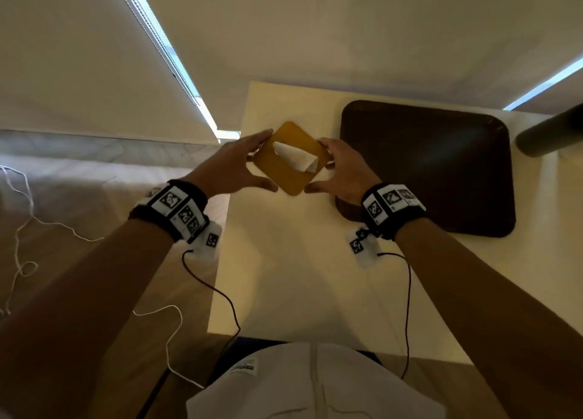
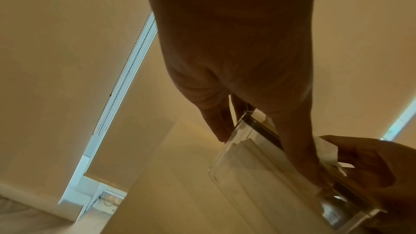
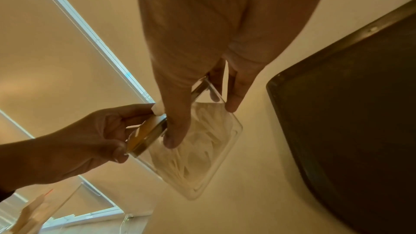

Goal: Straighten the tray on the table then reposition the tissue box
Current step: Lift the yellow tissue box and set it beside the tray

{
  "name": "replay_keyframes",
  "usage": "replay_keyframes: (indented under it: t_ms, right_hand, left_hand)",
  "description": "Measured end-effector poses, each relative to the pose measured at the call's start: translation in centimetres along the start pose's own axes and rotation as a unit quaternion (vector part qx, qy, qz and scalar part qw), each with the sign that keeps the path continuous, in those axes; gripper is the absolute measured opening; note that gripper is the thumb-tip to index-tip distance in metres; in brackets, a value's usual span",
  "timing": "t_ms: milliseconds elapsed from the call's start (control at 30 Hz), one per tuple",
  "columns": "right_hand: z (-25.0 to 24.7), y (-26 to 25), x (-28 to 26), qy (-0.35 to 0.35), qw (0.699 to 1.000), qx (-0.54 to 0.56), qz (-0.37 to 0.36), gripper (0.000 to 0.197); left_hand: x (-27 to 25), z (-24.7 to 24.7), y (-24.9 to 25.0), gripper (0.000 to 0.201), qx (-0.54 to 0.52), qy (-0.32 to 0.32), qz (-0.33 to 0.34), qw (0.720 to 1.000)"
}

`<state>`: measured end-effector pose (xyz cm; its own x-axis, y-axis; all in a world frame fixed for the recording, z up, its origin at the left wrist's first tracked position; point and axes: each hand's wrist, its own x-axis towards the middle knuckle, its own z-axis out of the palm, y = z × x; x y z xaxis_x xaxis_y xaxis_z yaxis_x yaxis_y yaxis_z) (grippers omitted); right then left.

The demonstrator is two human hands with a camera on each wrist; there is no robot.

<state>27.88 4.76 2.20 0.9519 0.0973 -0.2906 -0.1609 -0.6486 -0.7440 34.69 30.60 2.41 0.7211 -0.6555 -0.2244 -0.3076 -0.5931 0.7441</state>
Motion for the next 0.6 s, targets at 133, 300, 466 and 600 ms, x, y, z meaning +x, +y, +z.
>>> replay_keyframes:
  t_ms: [133, 300, 466, 600]
  right_hand:
    - [-1.8, 0.0, 4.7, 0.008, 1.000, -0.011, 0.014, 0.103]
    - [-2.8, 0.5, 8.6, 0.003, 0.999, -0.019, 0.031, 0.106]
    - [-2.8, 1.1, 10.4, 0.000, 0.999, -0.012, 0.044, 0.106]
    - [-2.6, 1.6, 10.7, -0.004, 0.999, -0.015, 0.048, 0.107]
  left_hand:
    - [4.7, -2.1, -1.5, 0.120, 0.001, 0.001, 0.003, 1.000]
    - [8.6, -3.5, -2.4, 0.127, -0.020, -0.016, -0.030, 0.999]
    - [10.3, -3.7, -3.5, 0.123, -0.026, -0.025, -0.034, 0.999]
    - [10.9, -3.5, -3.9, 0.123, -0.023, -0.033, -0.034, 0.999]
